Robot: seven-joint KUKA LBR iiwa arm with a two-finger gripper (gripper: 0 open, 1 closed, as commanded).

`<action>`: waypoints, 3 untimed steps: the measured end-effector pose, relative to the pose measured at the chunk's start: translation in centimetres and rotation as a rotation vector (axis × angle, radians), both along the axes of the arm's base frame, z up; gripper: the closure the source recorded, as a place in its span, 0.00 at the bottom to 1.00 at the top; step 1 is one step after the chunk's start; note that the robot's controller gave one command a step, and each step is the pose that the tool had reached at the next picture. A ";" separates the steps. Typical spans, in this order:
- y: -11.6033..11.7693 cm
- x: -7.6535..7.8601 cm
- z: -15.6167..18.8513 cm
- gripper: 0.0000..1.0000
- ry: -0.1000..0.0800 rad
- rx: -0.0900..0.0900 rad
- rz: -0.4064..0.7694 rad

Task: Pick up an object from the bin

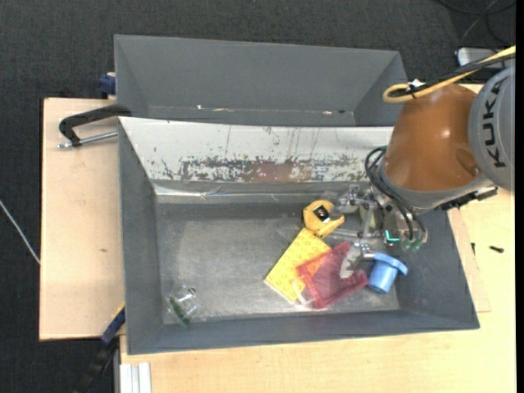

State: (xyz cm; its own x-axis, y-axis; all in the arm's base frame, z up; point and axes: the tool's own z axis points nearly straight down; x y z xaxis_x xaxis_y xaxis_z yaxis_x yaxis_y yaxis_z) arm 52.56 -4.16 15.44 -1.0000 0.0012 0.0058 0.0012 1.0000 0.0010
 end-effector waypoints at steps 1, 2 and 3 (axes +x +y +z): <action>0.0 0.2 0.4 0.00 -0.008 -0.001 0.001; -1.3 0.3 -1.9 0.00 -0.016 -0.002 0.100; -4.3 -0.6 -7.0 0.00 -0.009 0.000 0.326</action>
Offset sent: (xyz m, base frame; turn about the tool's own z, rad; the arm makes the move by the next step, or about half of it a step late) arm -0.0041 -0.0429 -0.0777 -0.2746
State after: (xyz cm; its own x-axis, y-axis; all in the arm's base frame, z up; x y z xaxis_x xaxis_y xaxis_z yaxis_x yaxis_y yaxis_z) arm 51.92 -8.47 8.39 -0.9477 -0.3191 -0.0031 -0.3191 0.9477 -0.0002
